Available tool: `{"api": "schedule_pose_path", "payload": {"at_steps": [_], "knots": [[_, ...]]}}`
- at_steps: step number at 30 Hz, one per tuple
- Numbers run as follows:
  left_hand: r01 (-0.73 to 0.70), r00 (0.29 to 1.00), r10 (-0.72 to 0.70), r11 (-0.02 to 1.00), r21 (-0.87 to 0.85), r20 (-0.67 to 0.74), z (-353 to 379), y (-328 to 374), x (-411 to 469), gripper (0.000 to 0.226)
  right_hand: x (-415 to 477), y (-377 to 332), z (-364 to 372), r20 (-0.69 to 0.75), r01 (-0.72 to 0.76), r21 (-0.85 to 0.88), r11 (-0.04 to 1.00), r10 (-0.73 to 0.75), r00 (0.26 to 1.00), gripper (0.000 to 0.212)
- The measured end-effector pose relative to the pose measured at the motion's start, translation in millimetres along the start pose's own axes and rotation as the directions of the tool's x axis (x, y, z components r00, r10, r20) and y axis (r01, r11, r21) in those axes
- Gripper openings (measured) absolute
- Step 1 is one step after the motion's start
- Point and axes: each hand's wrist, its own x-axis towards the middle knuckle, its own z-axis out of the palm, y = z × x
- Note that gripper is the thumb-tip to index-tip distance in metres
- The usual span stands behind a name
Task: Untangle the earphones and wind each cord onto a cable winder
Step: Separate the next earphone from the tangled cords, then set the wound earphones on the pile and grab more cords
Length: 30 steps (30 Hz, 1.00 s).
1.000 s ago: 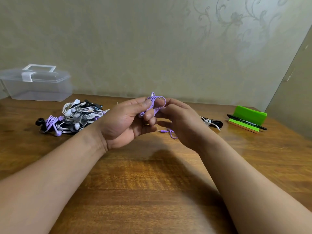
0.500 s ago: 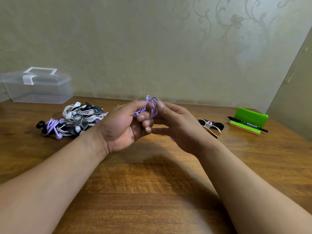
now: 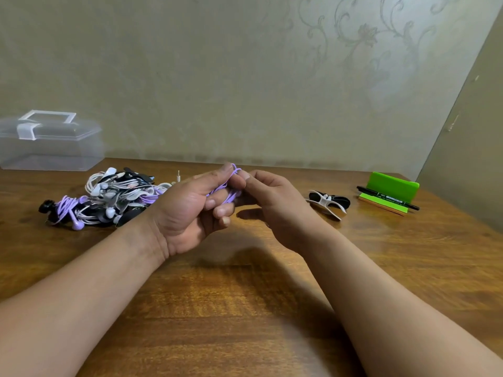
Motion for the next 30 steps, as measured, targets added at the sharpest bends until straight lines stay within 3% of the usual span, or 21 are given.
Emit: {"api": "schedule_pose_path", "payload": {"at_steps": [5, 7, 8, 10, 13, 16, 21, 22, 24, 25, 27, 28, 29, 30], "knots": [[-0.021, 0.998, 0.024, 0.998, 0.054, -0.062, 1, -8, 5, 0.031, 0, -5, -19, -0.064, -0.046, -0.117, 0.992, 0.038, 0.997, 0.030], [-0.019, 0.997, 0.023, 0.998, 0.054, -0.071, 0, -9, 6, 0.032, 6, -3, -41, -0.255, -0.037, -0.307, 0.951, -0.044, 0.966, 0.029], [-0.018, 0.997, 0.022, 0.998, 0.056, -0.070, -1, -9, 6, 0.032, 10, 0, -57, -0.366, -0.079, -0.472, 0.878, -0.113, 0.924, 0.027], [-0.012, 0.997, 0.016, 0.998, 0.062, -0.069, -2, -9, 6, 0.032, 14, 9, -89, -0.520, -0.284, -0.732, 0.620, -0.237, 0.821, 0.025], [-0.003, 0.998, 0.007, 0.998, 0.058, -0.069, -3, -10, 6, 0.031, 12, 23, -117, -0.596, -0.542, -0.781, 0.310, -0.112, 0.795, 0.030], [-0.005, 0.998, 0.008, 0.998, 0.063, -0.062, -4, -8, 6, 0.031, 16, 34, -123, -0.610, -0.595, -0.778, 0.199, -0.014, 0.792, 0.026], [-0.012, 0.998, 0.016, 0.998, 0.055, -0.056, -2, -5, 4, 0.030, 15, 29, -123, -0.589, -0.574, -0.790, 0.215, -0.005, 0.808, 0.020], [-0.012, 0.998, 0.015, 0.999, 0.043, -0.058, -2, -4, 4, 0.029, 11, 22, -119, -0.583, -0.553, -0.790, 0.264, -0.049, 0.811, 0.020], [-0.022, 0.998, 0.022, 1.000, 0.000, -0.059, -3, -2, 4, 0.028, 4, 3, -104, -0.571, -0.422, -0.740, 0.524, -0.157, 0.806, 0.024], [-0.034, 0.998, 0.033, 0.999, -0.023, -0.057, -5, 0, 5, 0.028, 1, -9, -91, -0.566, -0.314, -0.642, 0.700, -0.156, 0.809, 0.025], [-0.058, 0.997, 0.055, 0.997, -0.052, -0.056, -6, 3, 5, 0.028, -4, -31, -58, -0.456, -0.125, -0.206, 0.970, 0.017, 0.890, 0.025], [-0.074, 0.995, 0.071, 0.996, -0.056, -0.064, -7, 4, 5, 0.028, -7, -39, -40, -0.318, -0.094, 0.080, 0.992, 0.115, 0.941, 0.022], [-0.090, 0.994, 0.085, 0.994, -0.060, -0.074, -8, 5, 6, 0.027, -10, -43, -26, -0.174, -0.126, 0.297, 0.947, 0.183, 0.968, 0.018], [-0.105, 0.991, 0.099, 0.993, -0.062, -0.084, -8, 6, 7, 0.028, -12, -45, -15, -0.053, -0.183, 0.407, 0.895, 0.223, 0.973, 0.015]]}}
